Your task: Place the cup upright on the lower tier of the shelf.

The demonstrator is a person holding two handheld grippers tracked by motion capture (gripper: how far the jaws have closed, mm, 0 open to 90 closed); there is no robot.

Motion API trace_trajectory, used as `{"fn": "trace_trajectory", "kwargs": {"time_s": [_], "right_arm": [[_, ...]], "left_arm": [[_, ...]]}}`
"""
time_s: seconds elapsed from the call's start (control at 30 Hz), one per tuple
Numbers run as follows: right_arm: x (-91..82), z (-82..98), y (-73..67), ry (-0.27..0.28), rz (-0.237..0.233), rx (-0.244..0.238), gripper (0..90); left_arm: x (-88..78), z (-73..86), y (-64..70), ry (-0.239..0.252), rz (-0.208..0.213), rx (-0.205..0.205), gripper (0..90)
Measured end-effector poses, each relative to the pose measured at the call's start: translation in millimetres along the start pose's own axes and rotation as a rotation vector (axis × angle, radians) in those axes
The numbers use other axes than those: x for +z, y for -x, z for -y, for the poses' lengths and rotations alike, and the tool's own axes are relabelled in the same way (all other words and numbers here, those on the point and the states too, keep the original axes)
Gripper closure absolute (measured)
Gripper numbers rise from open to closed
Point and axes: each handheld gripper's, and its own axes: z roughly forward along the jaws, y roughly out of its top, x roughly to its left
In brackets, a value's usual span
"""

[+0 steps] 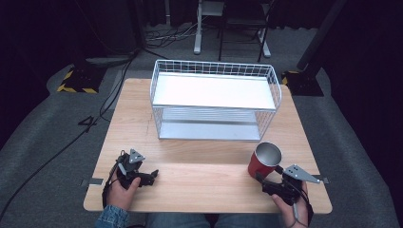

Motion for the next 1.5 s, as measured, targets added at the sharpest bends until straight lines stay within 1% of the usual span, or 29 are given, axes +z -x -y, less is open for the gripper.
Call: {"fn": "trace_trajectory", "kwargs": {"time_s": [0.27,0.37,0.4,0.43,0.5,0.6,0.67,1.03,1.17,1.33,1.5], "right_arm": [[12.1,-2.6,-0.1,-0.022,0.018,-0.002,14.2],[16.5,-4.4,0.2,-0.033,0.019,-0.016,13.4],[19.6,-5.2,0.2,-0.039,0.02,-0.029,13.8],[19.6,-5.2,0.2,-0.039,0.02,-0.029,13.8],[22.2,-5.3,1.2,-0.045,0.02,-0.046,13.8],[25.8,-4.4,2.0,-0.045,0.014,-0.037,13.4],[28.5,-3.6,1.3,-0.041,0.023,-0.035,13.4],[29.2,-3.3,2.3,-0.034,0.015,-0.033,14.1],[28.7,-3.0,0.7,-0.022,0.028,-0.066,15.2],[27.9,-2.7,-1.4,-0.015,0.043,-0.088,16.1],[27.6,-2.6,-1.2,-0.014,0.038,-0.097,16.3]], "left_arm": [[0.0,0.0,0.0,0.0,0.0,0.0,0.2],[0.0,0.0,0.0,0.0,0.0,0.0,0.3],[0.0,0.0,0.0,-0.001,0.0,0.0,0.2],[0.0,0.0,0.0,-0.001,0.0,0.0,0.2],[-0.1,0.0,-0.1,-0.001,0.0,0.001,0.2],[-0.1,0.0,-0.1,-0.001,0.0,0.001,0.2],[-0.1,0.0,-0.1,-0.001,0.0,0.001,0.3],[-0.1,0.0,-0.1,-0.001,0.0,0.001,0.2],[0.0,0.0,0.0,0.0,0.0,0.0,0.3],[0.0,0.0,0.0,0.0,0.0,0.0,0.2],[0.0,0.0,0.0,0.0,0.0,0.0,0.2]]}}
